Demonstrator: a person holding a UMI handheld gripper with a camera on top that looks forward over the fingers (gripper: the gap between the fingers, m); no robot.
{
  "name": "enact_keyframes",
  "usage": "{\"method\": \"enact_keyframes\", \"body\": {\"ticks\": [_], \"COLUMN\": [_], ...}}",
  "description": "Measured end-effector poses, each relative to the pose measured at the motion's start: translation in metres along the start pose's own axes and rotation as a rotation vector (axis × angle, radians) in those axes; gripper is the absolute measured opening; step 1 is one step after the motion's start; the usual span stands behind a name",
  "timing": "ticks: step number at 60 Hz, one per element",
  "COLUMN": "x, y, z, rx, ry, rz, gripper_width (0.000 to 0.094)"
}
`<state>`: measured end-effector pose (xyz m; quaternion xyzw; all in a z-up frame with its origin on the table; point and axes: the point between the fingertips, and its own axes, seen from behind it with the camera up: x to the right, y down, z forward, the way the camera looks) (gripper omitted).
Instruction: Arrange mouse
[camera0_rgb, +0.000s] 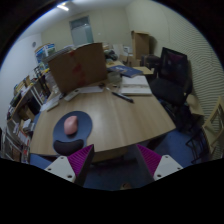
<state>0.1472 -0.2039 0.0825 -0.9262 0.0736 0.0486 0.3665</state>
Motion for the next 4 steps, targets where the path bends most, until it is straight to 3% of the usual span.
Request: {"method": "enact_keyframes", "body": {"ticks": [4], "x": [0.033], "y": [-0.002], "z": [-0.001], "rx": [-0.008], "ry": [0.009], "rz": [0.015], "gripper_width": [0.0827]}}
